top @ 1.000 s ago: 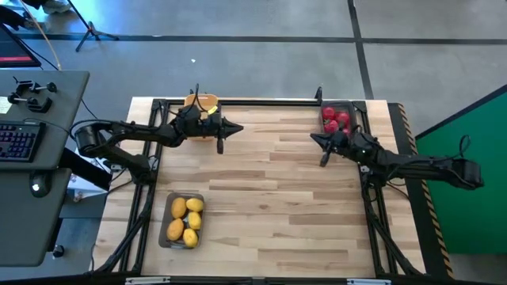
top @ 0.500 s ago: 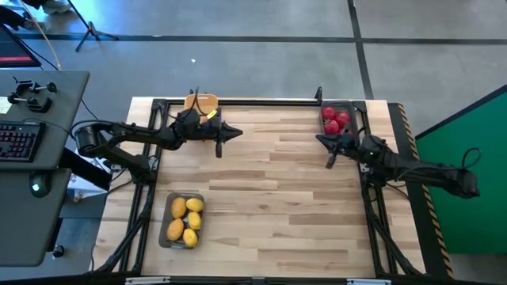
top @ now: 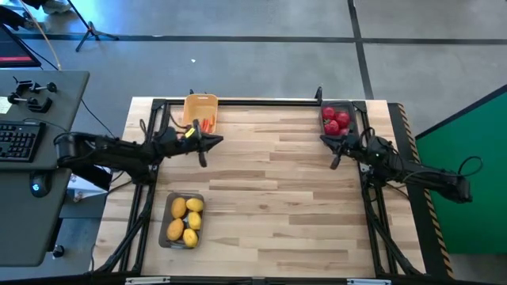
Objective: Sort produce into baskets
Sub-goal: Return to Home Position
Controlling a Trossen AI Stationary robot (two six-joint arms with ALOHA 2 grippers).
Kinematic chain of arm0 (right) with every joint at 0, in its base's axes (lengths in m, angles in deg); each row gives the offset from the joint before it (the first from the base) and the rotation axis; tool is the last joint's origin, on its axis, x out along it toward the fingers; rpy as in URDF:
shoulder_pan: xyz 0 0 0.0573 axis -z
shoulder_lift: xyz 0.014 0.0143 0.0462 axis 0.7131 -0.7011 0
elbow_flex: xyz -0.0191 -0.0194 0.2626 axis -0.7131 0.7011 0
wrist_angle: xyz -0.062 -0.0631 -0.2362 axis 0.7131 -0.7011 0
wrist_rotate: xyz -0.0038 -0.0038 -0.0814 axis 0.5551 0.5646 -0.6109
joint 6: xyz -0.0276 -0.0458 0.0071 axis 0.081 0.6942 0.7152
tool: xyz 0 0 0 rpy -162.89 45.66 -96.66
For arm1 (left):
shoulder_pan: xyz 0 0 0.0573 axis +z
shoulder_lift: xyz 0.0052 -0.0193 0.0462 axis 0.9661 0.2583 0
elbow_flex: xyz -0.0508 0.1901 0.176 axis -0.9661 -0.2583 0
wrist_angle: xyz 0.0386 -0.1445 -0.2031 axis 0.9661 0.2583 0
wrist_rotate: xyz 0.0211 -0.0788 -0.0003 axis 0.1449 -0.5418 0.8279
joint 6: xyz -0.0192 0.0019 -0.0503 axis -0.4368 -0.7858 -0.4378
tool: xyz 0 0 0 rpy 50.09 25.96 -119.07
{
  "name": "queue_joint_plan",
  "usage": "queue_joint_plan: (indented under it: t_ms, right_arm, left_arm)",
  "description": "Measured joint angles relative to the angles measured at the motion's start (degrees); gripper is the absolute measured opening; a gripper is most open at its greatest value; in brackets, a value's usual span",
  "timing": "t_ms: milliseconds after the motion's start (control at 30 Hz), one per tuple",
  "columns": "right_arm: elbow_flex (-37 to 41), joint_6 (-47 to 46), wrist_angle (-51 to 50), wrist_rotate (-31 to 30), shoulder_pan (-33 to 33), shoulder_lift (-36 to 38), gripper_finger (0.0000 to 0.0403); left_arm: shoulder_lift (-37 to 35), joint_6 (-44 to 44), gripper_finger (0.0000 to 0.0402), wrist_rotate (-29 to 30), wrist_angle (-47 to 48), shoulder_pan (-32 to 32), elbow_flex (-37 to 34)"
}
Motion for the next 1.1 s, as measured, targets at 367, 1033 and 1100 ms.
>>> queue_joint_plan:
  t_ms: [367, 1033, 1100]
  right_arm:
    - [0.00, -2.08, -11.30, 0.31, 0.00, 11.02, 0.0000]
    - [0.00, -6.15, -13.09, 1.57, -0.02, 10.90, 0.0000]
    - [0.00, -6.17, -13.14, 1.58, -0.02, 10.90, 0.0000]
  left_arm:
    - [-16.26, -0.45, 0.0000, 6.00, 12.38, -2.69, -5.70]
    - [-42.79, 0.06, 0.0000, 4.15, 39.83, -2.72, -7.04]
    - [-46.66, 0.06, 0.0000, 4.26, 44.23, -2.72, -7.04]
